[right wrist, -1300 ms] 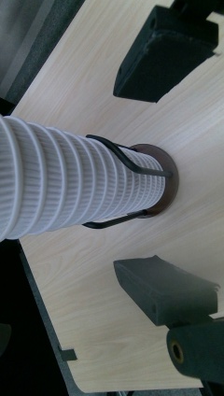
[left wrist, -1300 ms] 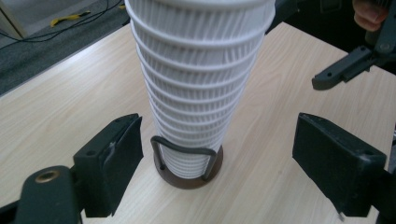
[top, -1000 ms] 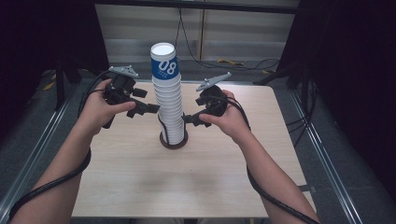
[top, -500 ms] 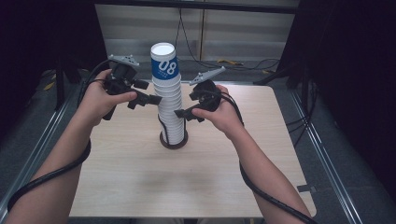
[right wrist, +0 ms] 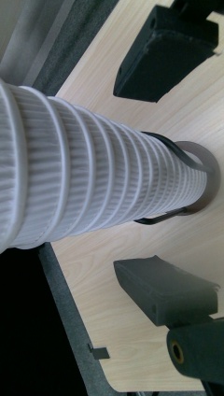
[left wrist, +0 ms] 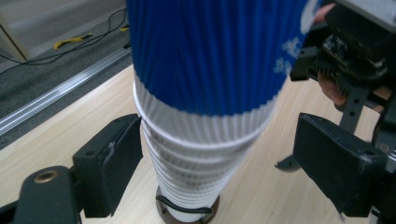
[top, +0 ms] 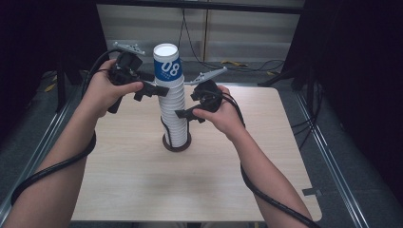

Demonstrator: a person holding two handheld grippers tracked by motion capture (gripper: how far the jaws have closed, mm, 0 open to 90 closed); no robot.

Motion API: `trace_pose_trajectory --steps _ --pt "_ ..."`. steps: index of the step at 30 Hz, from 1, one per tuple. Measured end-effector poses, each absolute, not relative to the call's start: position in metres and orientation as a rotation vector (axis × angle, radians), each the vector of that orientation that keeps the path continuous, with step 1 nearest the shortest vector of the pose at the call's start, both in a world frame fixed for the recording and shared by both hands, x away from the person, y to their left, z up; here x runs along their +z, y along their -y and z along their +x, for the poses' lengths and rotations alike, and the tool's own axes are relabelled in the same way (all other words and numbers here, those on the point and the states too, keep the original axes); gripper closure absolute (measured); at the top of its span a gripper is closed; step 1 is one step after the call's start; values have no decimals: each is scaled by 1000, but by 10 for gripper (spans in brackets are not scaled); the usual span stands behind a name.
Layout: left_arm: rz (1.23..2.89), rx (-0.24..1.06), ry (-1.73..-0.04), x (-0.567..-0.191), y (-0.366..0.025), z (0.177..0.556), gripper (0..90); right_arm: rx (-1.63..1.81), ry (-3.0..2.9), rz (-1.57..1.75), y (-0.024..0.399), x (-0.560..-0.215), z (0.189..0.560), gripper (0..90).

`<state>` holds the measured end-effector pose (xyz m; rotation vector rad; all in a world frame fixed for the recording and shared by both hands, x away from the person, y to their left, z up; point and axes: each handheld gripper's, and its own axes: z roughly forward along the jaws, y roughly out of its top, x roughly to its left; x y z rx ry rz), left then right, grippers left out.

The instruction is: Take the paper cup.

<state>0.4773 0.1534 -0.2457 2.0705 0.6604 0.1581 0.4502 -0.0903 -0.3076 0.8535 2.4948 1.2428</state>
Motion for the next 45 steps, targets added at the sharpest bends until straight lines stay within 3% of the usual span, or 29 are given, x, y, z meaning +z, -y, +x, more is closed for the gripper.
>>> trace_pose_trajectory --steps 45 --pt "2056 169 -674 -245 -144 487 170 1381 -2319 881 67 -287 463 157"
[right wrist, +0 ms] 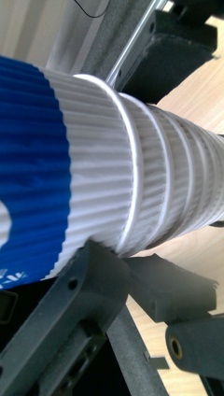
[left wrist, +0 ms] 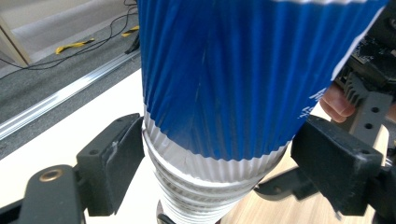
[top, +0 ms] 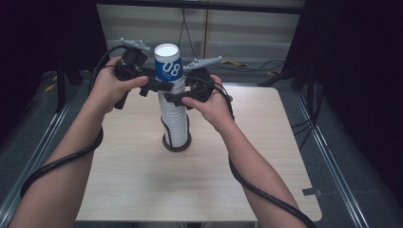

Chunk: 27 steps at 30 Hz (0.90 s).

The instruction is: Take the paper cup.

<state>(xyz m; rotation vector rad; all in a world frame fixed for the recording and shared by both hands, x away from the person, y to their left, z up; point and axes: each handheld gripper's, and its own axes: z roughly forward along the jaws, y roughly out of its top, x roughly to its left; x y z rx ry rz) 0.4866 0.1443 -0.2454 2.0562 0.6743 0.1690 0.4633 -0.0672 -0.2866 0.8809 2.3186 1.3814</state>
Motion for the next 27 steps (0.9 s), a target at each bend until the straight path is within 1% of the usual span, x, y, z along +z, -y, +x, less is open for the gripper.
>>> trace_pose_trajectory --steps 5,6,10,12,14,17,23,27 --pt "2040 193 -670 -243 -142 487 164 1366 -2310 857 66 -287 462 174" --pt "2045 196 -668 -243 -141 487 161 1356 -2310 852 66 -287 461 191" --pt "2043 194 -686 -243 -138 488 151 1358 -2305 846 67 -288 461 192" --pt "2044 199 -689 -243 -137 487 152 1363 -2304 850 68 -288 460 182" --pt "2044 201 -689 -243 -137 487 152 1405 -2303 871 69 -288 461 151" --pt "2054 201 -687 -242 -137 487 154 1421 -2304 896 68 -287 462 142" --pt "2068 222 -687 -240 -136 486 164 1359 -2290 844 65 -289 461 178" --pt "2057 239 -685 -237 -137 485 183 1367 -2288 851 66 -289 461 179"
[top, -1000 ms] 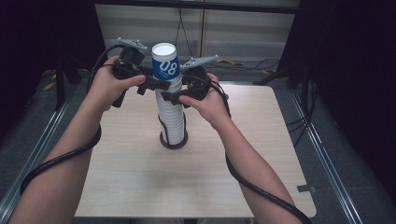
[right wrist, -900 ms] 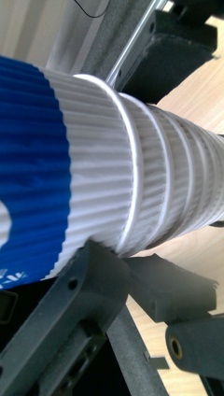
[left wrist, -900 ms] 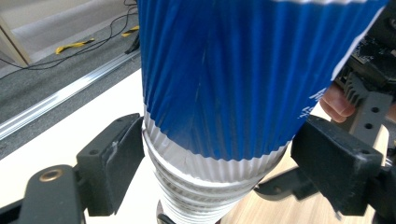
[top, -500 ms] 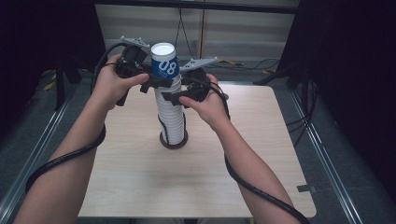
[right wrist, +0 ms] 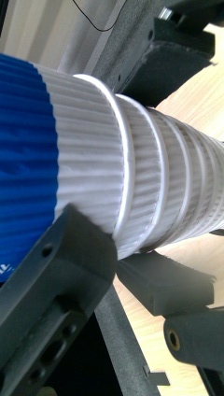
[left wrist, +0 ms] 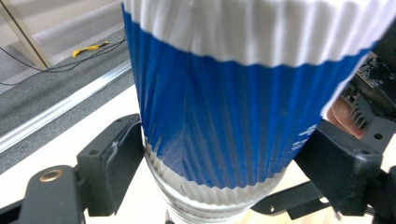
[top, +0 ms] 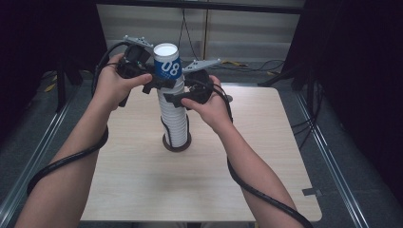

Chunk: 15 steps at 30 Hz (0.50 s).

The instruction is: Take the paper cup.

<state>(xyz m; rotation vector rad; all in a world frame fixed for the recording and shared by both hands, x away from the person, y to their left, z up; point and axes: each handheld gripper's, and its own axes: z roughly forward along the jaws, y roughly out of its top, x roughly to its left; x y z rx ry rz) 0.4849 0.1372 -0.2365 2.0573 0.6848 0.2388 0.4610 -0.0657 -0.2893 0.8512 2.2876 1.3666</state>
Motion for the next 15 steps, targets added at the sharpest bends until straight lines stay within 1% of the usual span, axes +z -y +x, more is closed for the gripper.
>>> trace_pose_trajectory --steps 2,9,13,15 --pt "2043 219 -692 -235 -140 485 199 1369 -2287 859 66 -289 461 181" --pt "2036 219 -701 -233 -141 484 204 1368 -2284 853 64 -290 461 182" --pt "2009 212 -705 -230 -143 484 209 1372 -2280 859 66 -290 461 182" --pt "1969 204 -716 -225 -145 483 211 1369 -2284 858 65 -290 461 182"
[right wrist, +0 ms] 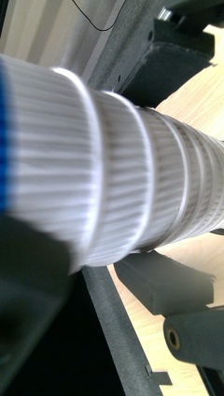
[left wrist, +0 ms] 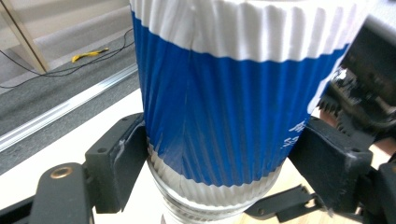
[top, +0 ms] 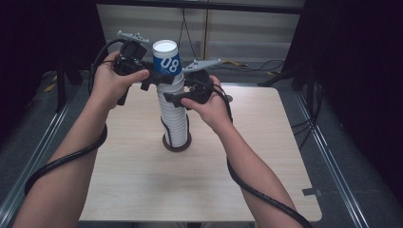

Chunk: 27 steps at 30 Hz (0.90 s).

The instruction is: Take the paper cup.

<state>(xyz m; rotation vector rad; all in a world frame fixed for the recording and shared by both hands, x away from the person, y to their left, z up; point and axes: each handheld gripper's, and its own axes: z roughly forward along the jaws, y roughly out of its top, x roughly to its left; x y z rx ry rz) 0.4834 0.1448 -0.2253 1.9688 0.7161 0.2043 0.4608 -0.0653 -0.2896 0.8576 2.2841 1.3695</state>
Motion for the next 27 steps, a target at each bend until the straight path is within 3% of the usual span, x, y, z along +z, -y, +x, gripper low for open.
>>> trace_pose_trajectory --steps 16,27 --pt "2004 225 -696 -227 -142 482 211 1384 -2281 857 68 -288 458 180" --pt "2010 221 -686 -228 -143 481 211 1415 -2241 895 62 -283 460 121"
